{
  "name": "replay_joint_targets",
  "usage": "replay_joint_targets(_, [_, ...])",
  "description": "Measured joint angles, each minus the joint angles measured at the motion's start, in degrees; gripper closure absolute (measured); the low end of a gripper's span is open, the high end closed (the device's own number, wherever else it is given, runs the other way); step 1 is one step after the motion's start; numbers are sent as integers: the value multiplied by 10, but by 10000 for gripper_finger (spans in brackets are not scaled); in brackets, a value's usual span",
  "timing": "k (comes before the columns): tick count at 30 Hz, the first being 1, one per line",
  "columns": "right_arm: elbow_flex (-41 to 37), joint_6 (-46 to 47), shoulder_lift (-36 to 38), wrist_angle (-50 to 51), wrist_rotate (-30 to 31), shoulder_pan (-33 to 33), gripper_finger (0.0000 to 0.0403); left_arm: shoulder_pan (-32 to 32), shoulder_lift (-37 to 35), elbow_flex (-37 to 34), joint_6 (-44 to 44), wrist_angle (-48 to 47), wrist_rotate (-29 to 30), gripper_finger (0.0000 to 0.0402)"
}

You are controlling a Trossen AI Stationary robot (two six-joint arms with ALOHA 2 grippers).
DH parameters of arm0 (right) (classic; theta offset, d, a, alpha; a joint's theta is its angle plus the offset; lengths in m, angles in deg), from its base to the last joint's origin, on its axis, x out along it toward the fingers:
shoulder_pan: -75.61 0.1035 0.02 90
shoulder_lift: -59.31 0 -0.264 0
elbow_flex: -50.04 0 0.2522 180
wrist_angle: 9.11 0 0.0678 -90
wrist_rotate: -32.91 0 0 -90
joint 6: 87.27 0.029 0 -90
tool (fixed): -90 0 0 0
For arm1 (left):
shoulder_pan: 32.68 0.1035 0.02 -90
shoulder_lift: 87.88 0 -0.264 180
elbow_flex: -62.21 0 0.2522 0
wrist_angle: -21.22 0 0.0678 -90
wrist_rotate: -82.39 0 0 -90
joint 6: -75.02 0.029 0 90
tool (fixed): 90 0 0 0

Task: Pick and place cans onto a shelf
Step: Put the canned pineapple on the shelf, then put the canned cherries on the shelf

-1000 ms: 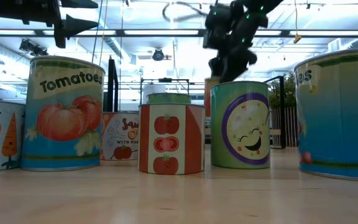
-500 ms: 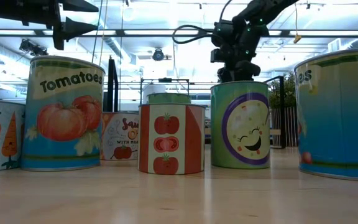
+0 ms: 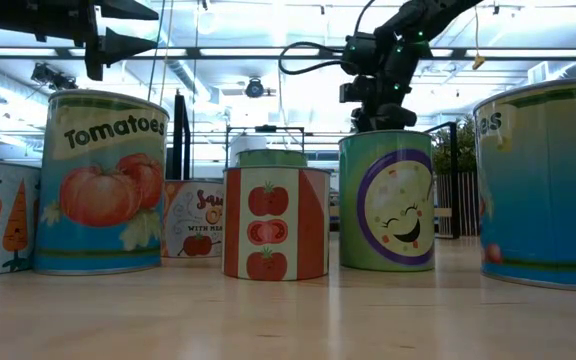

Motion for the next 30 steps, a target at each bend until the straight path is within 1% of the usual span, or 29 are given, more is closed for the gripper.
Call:
replay_joint_targets(3, [0,-4,0,-10,19,-9,12,0,0,0,0,0,0,154])
replay_joint_targets(7, [0,0,0,-16,21,-16,12,0,0,0,-1,0,0,154])
replay_joint_targets(12, [41,42,1,30,22,12,12,0,0,0,-12,0,0,154])
replay_joint_targets(15, [86,82,1,71,22,41,12,0,0,0,-15,1,0,154])
replay_joint_targets(20, [137,174,2,100,16,103,11,0,0,0,-15,-6,0,154])
replay_joint_targets(23, [140,229,2,102,-9,159,11,0,0,0,-16,-16,0,154])
replay_joint_targets(26, [138,303,1,95,-44,217,12,0,0,0,-15,-21,0,154])
replay_joint_targets(30, [125,413,0,91,-50,281,12,0,0,0,-15,-22,0,154])
